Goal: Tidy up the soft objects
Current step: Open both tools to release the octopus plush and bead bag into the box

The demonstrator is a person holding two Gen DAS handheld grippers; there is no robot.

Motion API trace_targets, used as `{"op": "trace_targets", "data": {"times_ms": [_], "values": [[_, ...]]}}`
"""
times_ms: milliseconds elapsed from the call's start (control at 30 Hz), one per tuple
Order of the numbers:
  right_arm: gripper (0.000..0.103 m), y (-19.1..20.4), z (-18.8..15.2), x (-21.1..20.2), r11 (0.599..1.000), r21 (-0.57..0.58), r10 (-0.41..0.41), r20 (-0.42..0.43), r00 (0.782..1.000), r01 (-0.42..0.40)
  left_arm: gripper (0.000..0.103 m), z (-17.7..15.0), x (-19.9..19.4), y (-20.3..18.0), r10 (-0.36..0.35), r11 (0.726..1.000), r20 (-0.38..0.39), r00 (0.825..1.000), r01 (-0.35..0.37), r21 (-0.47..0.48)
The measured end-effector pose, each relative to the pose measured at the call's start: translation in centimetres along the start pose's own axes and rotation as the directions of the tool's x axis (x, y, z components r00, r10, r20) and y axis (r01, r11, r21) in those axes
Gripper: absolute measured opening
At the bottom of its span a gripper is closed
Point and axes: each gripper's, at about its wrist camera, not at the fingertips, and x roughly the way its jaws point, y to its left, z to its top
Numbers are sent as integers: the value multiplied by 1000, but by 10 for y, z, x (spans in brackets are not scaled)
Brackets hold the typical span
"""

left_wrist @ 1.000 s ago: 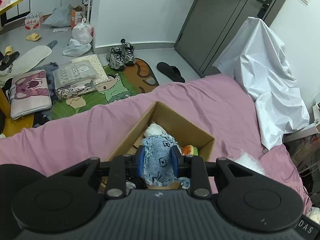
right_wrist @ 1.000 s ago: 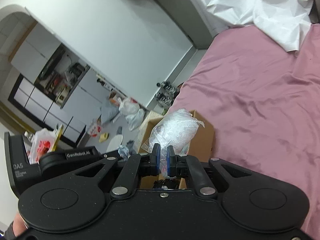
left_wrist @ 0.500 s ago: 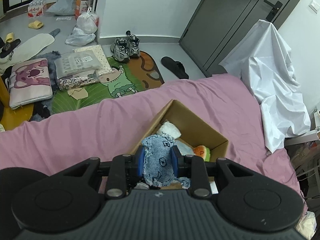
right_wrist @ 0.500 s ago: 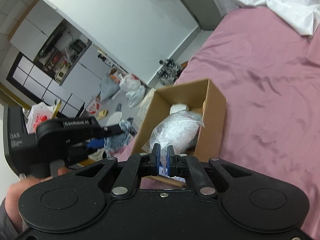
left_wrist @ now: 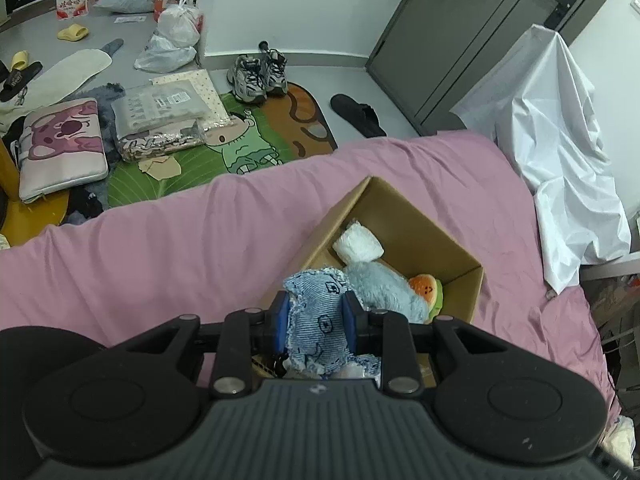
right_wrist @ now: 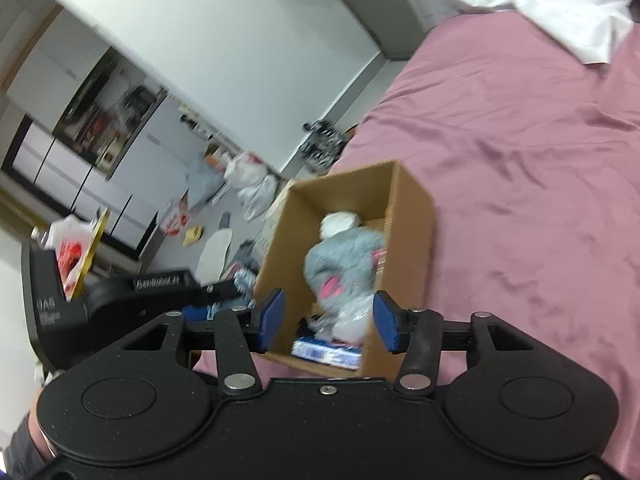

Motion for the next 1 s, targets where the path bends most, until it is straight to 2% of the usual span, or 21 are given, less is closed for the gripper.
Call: {"op": "trace_targets", "data": {"times_ms": [333, 500, 600, 667, 700, 800, 867, 1000], "values": [[53, -9, -2, 12, 999, 14, -48, -26, 999, 48, 27, -3, 18, -5, 12, 1000, -34, 999, -11, 23], [55, -12, -2, 15, 998, 19, -52, -42, 998, 52, 31, -1, 19, -7, 10, 999, -49, 999, -8, 35], [61, -11, -4, 17, 998, 7, -69, -48, 996, 70, 40, 0, 19, -11, 16, 997, -55, 998, -12, 70], [63, -9, -4, 17, 996, -5, -87, -51, 995, 87, 50, 0, 20, -16, 27, 994, -64, 998, -20, 111], [64, -8, -4, 16, 996, -5, -87, -49, 995, 87, 52, 0, 20, -18, 31, 992, -64, 997, -22, 127], [72, -7, -2, 12, 996, -3, -90, -29, 996, 90, 63, -2, 19, -24, 37, 985, -66, 997, -25, 170], [78, -6, -2, 10, 994, -8, -106, -17, 994, 106, 73, -2, 17, -27, 41, 982, -67, 997, -27, 189], [82, -3, -2, 4, 986, -9, -166, -12, 986, 166, 79, -4, 10, -33, 40, 974, -51, 998, -27, 227]]}}
